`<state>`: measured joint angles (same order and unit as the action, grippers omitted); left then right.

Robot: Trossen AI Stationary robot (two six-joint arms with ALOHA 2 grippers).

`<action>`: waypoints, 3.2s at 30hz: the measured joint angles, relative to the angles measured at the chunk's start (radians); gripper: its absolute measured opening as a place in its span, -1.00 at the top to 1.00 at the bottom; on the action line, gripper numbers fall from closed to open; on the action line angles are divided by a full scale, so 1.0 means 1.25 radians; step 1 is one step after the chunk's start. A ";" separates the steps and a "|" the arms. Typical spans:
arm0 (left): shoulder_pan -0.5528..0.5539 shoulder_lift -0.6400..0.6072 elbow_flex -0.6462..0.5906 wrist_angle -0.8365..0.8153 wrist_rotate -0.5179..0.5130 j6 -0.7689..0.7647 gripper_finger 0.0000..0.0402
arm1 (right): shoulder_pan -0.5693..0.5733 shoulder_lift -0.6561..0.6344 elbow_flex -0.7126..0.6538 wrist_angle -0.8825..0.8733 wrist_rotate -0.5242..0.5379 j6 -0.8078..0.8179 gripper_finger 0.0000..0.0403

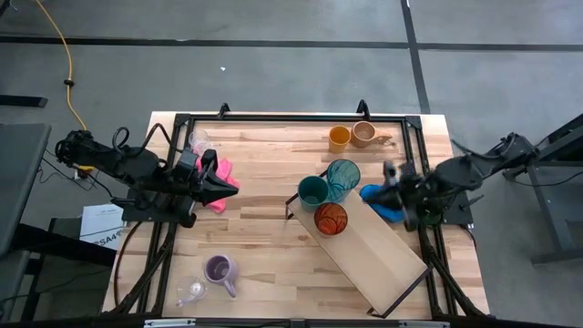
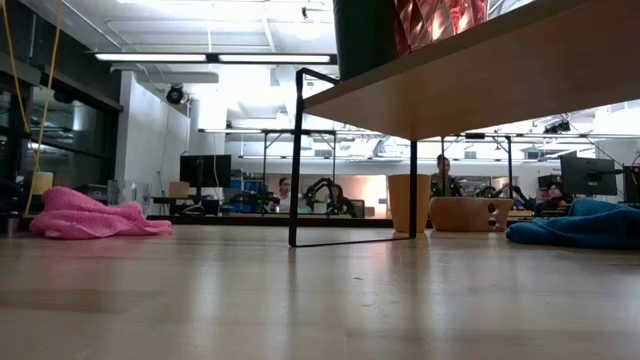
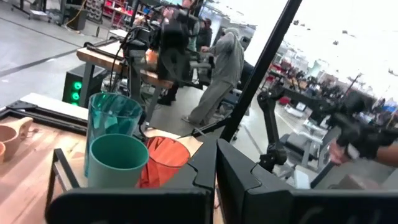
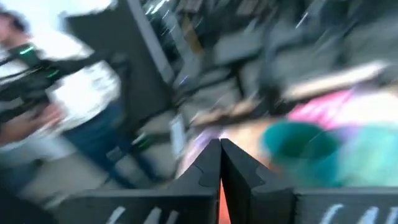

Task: Stack small to large cups/mugs on shelf
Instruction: Put the purple mug on the shelf

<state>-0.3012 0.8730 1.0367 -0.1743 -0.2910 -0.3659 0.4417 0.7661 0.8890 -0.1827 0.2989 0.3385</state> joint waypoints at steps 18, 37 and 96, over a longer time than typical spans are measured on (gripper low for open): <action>0.066 0.007 0.000 0.049 0.051 0.071 1.00 | -0.149 -0.028 0.000 0.028 0.126 -0.188 1.00; 0.084 0.021 0.001 0.014 0.044 -0.020 0.84 | -0.150 -0.066 0.000 0.024 0.093 -0.194 1.00; -0.266 0.530 0.010 -0.631 0.130 -0.346 0.90 | -0.150 -0.063 0.000 0.006 0.093 -0.179 1.00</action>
<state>-0.6342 1.5352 1.0495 -0.9632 -0.1282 -0.7982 0.2540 0.6868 0.8890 -0.1757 0.4156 0.1150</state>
